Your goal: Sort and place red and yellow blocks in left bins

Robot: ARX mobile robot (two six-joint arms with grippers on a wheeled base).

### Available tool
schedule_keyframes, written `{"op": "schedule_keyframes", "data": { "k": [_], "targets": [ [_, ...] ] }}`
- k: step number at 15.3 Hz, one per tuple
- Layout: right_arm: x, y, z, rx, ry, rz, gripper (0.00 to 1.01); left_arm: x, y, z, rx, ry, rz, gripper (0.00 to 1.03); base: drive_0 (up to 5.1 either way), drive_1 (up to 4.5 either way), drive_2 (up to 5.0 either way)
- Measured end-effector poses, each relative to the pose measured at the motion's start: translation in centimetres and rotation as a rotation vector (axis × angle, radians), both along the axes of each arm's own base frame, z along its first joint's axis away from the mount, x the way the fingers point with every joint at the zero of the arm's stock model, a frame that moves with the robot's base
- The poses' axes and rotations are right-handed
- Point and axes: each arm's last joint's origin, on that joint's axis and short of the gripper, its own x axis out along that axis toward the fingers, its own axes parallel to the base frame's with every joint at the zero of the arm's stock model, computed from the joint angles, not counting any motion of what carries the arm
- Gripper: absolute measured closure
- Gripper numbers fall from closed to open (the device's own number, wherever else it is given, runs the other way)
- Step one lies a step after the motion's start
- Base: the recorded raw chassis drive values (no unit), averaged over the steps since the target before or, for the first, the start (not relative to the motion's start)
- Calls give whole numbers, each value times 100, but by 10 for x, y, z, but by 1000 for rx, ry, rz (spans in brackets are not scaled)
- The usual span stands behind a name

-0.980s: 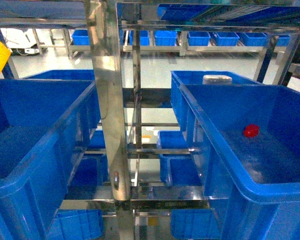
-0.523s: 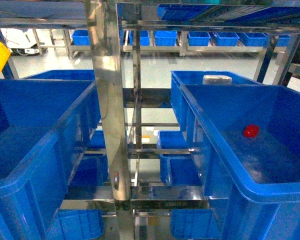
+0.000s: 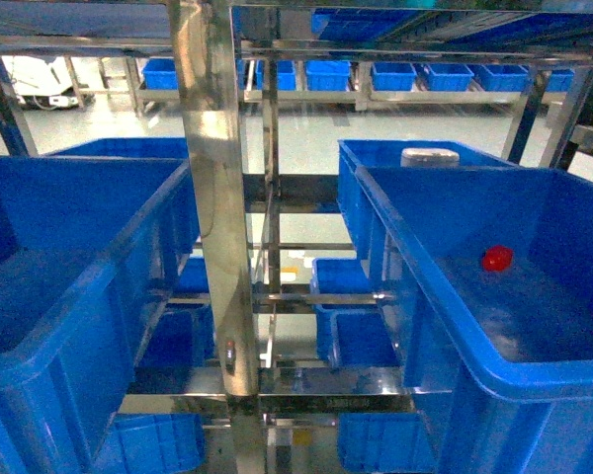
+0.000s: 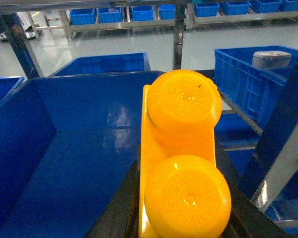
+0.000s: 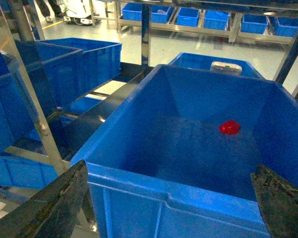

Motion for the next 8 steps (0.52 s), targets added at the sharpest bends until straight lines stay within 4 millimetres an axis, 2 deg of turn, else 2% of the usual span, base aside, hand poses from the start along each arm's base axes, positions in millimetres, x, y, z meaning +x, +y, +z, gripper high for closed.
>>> {"op": "schedule_keyframes", "data": {
  "k": [2,6,8],
  "targets": [
    [0,0,0,0,0,0,3,12,19,-14,-9,48,37,77,0,0,0],
    [0,0,0,0,0,0,3,66,63,-42,-4,104,102,77,0,0,0],
    [0,0,0,0,0,0,3,85,74,-52,4,142,109,77,0,0,0]
  ]
}}
